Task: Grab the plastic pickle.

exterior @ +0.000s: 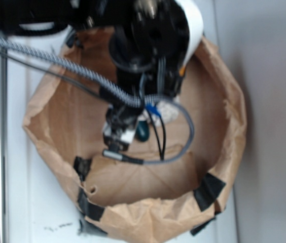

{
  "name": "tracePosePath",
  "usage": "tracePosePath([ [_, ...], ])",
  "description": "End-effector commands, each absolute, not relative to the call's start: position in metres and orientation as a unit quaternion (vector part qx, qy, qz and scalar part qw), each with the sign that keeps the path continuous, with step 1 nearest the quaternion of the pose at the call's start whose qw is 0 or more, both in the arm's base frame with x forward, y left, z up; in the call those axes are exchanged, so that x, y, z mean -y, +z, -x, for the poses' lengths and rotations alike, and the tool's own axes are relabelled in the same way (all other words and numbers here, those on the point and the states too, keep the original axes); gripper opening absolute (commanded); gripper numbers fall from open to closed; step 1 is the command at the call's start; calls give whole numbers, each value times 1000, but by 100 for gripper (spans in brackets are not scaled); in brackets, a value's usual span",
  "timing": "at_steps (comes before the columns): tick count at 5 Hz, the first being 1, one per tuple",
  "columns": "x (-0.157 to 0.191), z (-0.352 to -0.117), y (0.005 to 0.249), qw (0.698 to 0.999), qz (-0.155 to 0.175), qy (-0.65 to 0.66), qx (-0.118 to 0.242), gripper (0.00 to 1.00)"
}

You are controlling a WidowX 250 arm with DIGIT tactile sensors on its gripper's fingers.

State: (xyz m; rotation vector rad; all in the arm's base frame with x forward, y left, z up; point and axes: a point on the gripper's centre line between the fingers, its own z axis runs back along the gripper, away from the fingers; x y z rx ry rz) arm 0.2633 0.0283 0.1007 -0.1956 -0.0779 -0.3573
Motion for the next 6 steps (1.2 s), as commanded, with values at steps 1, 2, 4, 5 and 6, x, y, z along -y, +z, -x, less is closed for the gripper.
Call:
tracePosePath([
  [1, -4, -282, 64, 978, 76, -188, 48, 100],
  [2, -16, -294, 51, 978, 102, -182, 20, 100],
  [4, -18, -293, 28, 975, 105, -193, 19, 100],
  [5, -13, -287, 28, 975, 92, -199, 26, 0],
  [6, -12, -284, 39, 974, 89, -202, 45, 0],
])
